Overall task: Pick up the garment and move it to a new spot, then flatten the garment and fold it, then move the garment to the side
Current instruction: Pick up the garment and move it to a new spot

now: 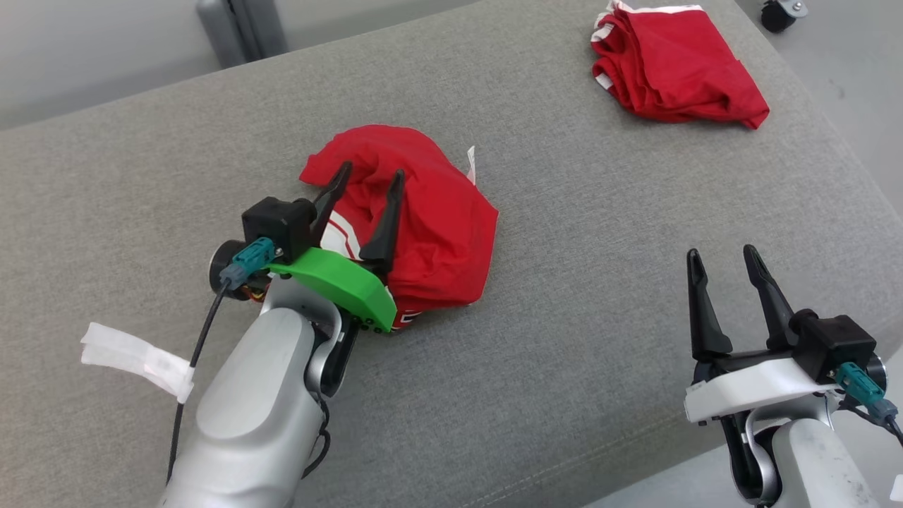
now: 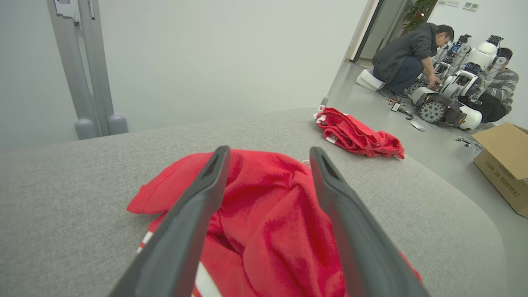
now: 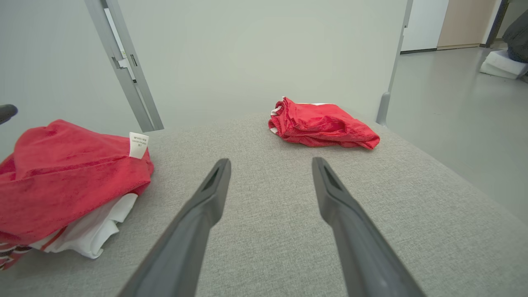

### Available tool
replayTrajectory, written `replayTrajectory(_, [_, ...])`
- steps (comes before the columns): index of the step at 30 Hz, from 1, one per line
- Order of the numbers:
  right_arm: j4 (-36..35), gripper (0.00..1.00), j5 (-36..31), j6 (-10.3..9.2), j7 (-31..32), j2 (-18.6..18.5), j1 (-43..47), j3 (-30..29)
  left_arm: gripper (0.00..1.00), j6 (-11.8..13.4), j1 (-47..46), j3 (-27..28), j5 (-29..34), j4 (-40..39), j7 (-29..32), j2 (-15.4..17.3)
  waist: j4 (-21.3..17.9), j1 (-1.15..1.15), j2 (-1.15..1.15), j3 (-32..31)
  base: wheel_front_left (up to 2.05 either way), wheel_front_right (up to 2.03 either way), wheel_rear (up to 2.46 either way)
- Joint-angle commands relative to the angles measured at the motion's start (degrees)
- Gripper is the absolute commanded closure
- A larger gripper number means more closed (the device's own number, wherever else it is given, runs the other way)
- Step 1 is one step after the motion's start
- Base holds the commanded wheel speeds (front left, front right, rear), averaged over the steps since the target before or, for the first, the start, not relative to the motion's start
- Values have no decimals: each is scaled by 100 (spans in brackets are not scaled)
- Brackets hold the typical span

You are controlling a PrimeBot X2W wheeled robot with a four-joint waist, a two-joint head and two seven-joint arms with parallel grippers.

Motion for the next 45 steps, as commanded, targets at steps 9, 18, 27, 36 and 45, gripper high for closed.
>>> replayTrajectory(9, [-59,0,-34,-6,-16,-91,234,14,0,239,464,465,181,-391,-293,473,750,0,0,-561,0,0,0])
replayTrajectory(18, [-142,0,-75,-6,-16,-158,329,85,0,462,1489,1178,427,-1431,-296,913,1155,0,0,-791,0,0,0])
replayTrajectory(27, [-261,0,-114,-6,-16,-175,462,163,0,421,2731,1961,595,-2272,-289,1029,1381,0,0,-918,0,0,0])
replayTrajectory(36, [-256,0,-121,-6,-16,-211,733,183,0,261,3392,2294,525,-2416,-290,1122,1530,0,0,-1073,0,0,0])
replayTrajectory(45, [-357,0,-139,-6,-16,-308,928,211,0,134,3652,2338,636,-2521,-290,1029,1584,0,0,-1137,0,0,0])
